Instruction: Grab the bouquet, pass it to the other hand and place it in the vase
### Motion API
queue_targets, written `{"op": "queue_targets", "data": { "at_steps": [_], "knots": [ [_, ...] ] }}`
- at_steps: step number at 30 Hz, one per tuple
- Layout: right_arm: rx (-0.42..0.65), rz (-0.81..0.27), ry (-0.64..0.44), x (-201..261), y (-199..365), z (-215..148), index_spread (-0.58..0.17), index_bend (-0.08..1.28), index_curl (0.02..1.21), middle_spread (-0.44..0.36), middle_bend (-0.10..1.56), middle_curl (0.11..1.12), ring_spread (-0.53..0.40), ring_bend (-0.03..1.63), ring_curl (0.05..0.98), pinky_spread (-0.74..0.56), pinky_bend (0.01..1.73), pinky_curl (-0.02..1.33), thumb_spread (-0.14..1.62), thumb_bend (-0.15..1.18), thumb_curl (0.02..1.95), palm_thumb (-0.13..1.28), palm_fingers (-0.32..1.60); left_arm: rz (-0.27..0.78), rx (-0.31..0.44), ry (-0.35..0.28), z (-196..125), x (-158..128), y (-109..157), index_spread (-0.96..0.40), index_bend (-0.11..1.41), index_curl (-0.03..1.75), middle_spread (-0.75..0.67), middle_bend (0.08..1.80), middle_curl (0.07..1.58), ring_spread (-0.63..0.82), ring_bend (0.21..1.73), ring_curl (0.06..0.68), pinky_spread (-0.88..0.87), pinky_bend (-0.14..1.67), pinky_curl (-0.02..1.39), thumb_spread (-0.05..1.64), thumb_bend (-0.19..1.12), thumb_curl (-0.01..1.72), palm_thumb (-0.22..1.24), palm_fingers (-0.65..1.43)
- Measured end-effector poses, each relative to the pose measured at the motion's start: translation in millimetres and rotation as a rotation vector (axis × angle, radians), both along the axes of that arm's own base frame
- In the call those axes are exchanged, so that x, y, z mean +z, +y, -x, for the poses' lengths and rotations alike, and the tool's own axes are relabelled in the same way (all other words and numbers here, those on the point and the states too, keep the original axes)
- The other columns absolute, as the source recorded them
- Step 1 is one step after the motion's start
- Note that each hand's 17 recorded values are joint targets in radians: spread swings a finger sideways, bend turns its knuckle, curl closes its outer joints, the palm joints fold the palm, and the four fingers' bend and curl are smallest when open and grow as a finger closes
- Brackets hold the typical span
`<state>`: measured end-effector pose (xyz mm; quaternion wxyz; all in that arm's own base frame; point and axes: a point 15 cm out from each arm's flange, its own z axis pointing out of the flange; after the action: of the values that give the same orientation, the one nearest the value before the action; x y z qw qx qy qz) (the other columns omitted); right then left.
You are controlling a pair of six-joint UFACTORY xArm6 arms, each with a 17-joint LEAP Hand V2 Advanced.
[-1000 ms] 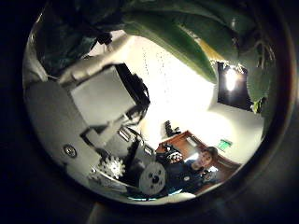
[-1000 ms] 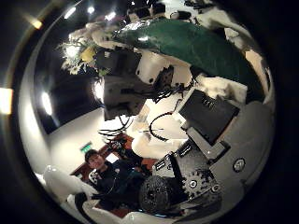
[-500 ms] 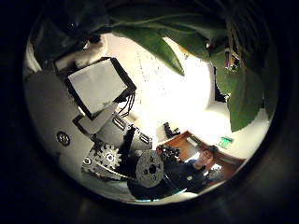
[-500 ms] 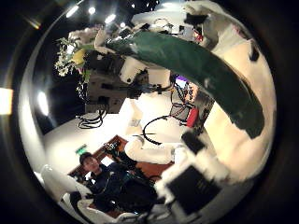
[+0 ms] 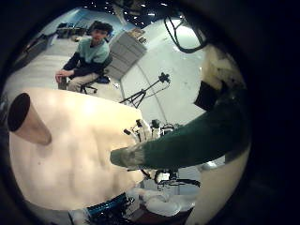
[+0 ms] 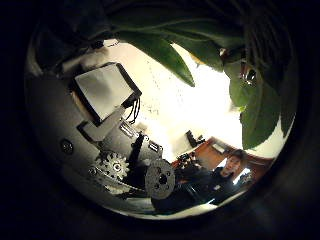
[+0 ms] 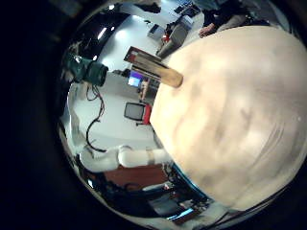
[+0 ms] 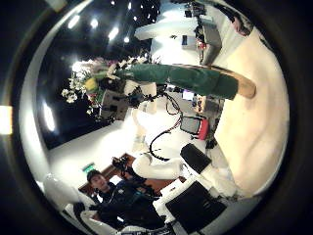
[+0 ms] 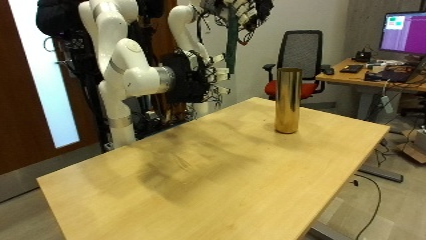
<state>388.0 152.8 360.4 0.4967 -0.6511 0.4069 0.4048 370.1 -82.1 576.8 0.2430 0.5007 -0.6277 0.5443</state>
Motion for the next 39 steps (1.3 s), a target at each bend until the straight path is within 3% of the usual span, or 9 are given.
{"op": "queue_targets", "data": {
  "at_steps": [7,15,26,39],
  "knots": [
    [-0.015,-0.020,0.015,-3.4,-2.2,-4.2,-0.392,0.12,0.17,0.138,0.15,0.23,0.195,0.34,0.226,0.35,0.46,0.35,0.96,-0.03,0.42,0.71,-0.12,-0.042,0.101,-0.075,-5.1,28.7,36.8,-0.79,0.27,1.36,-0.49,1.12,0.86,-0.44,1.36,0.539,-0.58,1.10,0.65,0.16,-0.02,0.85,1.11,1.08],
    [-0.014,-0.023,0.027,-7.9,-2.0,-5.3,-0.389,0.14,0.17,0.129,0.16,0.22,0.190,0.32,0.238,0.35,0.45,0.34,0.97,-0.03,0.41,0.70,-0.09,-0.076,0.223,-0.120,-13.9,46.6,91.9,-0.77,0.22,1.47,-0.49,1.11,0.87,-0.44,1.35,0.539,-0.59,1.08,0.65,0.15,-0.02,0.88,1.11,1.09],
    [-0.010,-0.025,0.039,-11.8,-0.5,-6.0,-0.378,0.14,0.19,0.127,0.17,0.23,0.185,0.30,0.248,0.35,0.43,0.33,0.97,-0.03,0.41,0.71,-0.07,-0.059,0.330,-0.095,-31.8,25.1,159.8,-0.72,0.20,1.55,-0.49,1.10,0.88,-0.44,1.34,0.541,-0.59,1.07,0.66,0.14,-0.02,0.89,1.11,1.10],
    [-0.004,-0.027,0.047,-14.8,1.8,-5.3,-0.361,0.15,0.21,0.125,0.17,0.25,0.173,0.29,0.258,0.34,0.41,0.32,0.98,-0.02,0.42,0.73,-0.05,-0.044,0.356,-0.030,-46.5,-11.4,193.8,-0.66,0.20,1.58,-0.49,1.10,0.88,-0.44,1.34,0.543,-0.60,1.06,0.67,0.13,-0.02,0.91,1.11,1.10]
  ]
}}
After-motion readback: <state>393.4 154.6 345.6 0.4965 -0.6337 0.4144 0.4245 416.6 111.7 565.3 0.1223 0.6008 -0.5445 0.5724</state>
